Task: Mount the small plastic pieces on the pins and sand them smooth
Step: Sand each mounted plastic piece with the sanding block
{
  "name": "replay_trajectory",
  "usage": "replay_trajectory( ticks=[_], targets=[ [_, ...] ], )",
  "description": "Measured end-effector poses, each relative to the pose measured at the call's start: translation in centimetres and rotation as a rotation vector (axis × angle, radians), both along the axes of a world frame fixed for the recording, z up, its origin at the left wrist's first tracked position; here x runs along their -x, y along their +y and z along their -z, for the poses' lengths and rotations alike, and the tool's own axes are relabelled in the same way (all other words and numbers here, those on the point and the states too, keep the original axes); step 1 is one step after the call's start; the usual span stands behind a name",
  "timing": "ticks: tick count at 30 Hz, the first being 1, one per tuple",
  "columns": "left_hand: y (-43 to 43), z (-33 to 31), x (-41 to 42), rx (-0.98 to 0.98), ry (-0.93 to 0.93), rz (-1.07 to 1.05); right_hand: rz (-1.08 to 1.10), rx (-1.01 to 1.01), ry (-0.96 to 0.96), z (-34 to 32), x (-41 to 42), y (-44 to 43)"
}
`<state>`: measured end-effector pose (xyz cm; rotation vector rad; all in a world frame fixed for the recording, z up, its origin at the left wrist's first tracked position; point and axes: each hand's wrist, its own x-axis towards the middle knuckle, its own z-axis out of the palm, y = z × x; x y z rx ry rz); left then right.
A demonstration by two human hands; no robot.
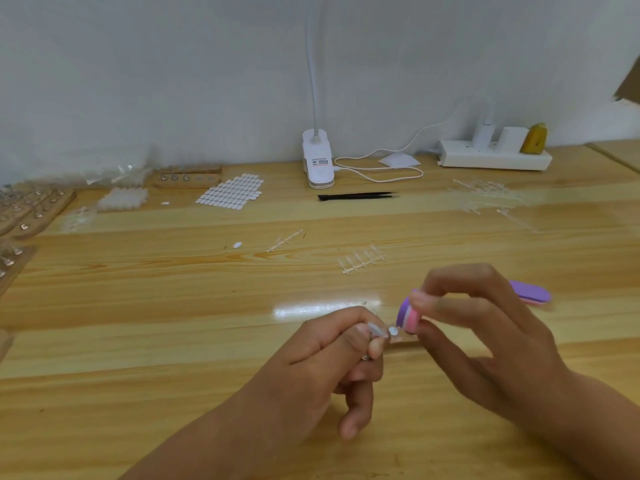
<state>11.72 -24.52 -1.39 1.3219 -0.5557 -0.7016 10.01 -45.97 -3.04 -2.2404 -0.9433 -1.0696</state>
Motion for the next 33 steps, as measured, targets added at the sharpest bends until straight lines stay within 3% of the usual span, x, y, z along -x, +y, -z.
replay_trajectory(
  ticks=[4, 8, 12, 16, 21, 24, 28, 33],
  targets=[
    [-0.2, 0.1, 0.1, -0.001, -0.017, 0.033, -0.089, 0.072, -0.050, 0.3, 0.8, 0.8],
    [0.1, 0.1, -0.1, -0.007, -0.008, 0.044, -0.009, 0.025, -0.002, 0.2, 0.0, -0.1],
    [0.0, 0.2, 0.0, -0.008, -0.037, 0.055, -0.120, 0.056, -0.068, 0.2, 0.9, 0.9],
    [0.3, 0.2, 0.1, 0.009, -0.019, 0.083, -0.009, 0.062, -0.034, 0.1, 0.1, -0.1],
    [0.1, 0.4, -0.1, 0.000, -0.051, 0.081, -0.110, 0.071, -0.102, 0.2, 1.1, 0.9],
    [0.3, 0.2, -0.1, 0.023, -0.061, 0.092, 0.025, 0.040, -0.019, 0.3, -0.1, -0.3],
    [0.2, -0.1, -0.4, 0.083, -0.212, -0.087, 0.232, -0.213, 0.106, -0.6, -1.1, -1.6],
    [-0.1, -0.5, -1.6, -0.174, -0.683, -0.275, 0.265, -0.278, 0.194, -0.9, -1.0, -2.3]
  ],
)
